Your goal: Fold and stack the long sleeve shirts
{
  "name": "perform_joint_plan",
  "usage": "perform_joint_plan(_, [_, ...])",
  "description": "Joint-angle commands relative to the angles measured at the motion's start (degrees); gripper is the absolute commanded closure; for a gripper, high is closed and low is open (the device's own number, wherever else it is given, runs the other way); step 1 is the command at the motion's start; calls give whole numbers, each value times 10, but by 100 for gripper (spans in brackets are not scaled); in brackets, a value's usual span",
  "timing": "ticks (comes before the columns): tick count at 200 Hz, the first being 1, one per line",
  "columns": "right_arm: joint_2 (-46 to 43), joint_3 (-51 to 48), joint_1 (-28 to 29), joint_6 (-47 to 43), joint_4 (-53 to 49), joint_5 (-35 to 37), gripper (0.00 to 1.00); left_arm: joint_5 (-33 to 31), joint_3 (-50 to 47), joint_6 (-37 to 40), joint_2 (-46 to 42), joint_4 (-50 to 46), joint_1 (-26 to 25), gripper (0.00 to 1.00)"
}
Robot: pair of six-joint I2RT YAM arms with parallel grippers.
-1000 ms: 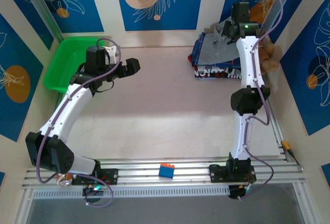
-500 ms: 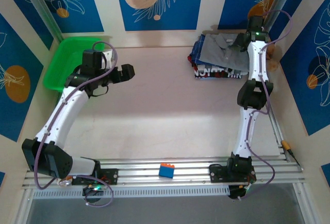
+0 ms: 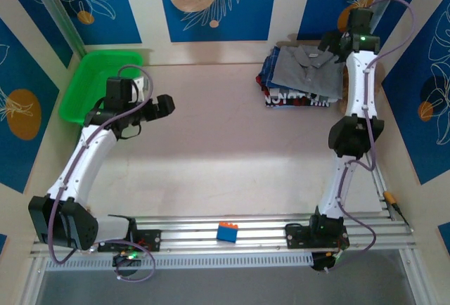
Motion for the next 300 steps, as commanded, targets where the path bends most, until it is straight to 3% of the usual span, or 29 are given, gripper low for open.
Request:
perform_joint_plan(1, [-56, -42, 6, 14, -30, -71, 1, -15, -37, 9, -24, 27, 21, 0])
perform_joint_plan(24, [-138, -190, 36, 16, -2, -94, 1, -47, -88, 2, -41, 59, 41, 0])
perform_joint_plan(71, [-428, -667, 155, 19, 212, -68, 1, -146, -184, 43, -80, 114, 73, 0])
perform_joint_plan(88, [-534, -815, 187, 25, 277, -39, 1, -169, -238, 76, -104, 194, 81, 0])
perform_joint_plan(120, [-679, -985, 195, -2, 354, 10, 1, -198, -339, 152, -143, 371, 90, 0])
perform_joint_plan(151, [-780, -1180, 185, -75, 603, 16, 1, -212, -448, 223, -130, 553, 90, 0])
perform_joint_plan(199, [-765, -1281, 169, -73, 780, 21, 1, -125, -543, 228, -7, 811, 90, 0])
perform_joint_plan(226, [-724, -1309, 148, -77, 876, -16, 1, -84, -519, 235, 58, 845, 93, 0])
perform_joint_plan(248, [-653, -1322, 139, -90, 964, -9, 1, -59, -539, 234, 188, 1042, 91, 0])
perform_joint_plan(262, [-612, -1328, 131, -95, 1017, -16, 1, -55, -528, 240, 143, 943, 93, 0])
perform_joint_plan(278, [-566, -1323, 122, -103, 1054, -22, 1, -37, -531, 238, 173, 1003, 95, 0])
perform_joint_plan(300, [-498, -1309, 107, -99, 1102, -24, 1, -22, -506, 244, 164, 939, 96, 0])
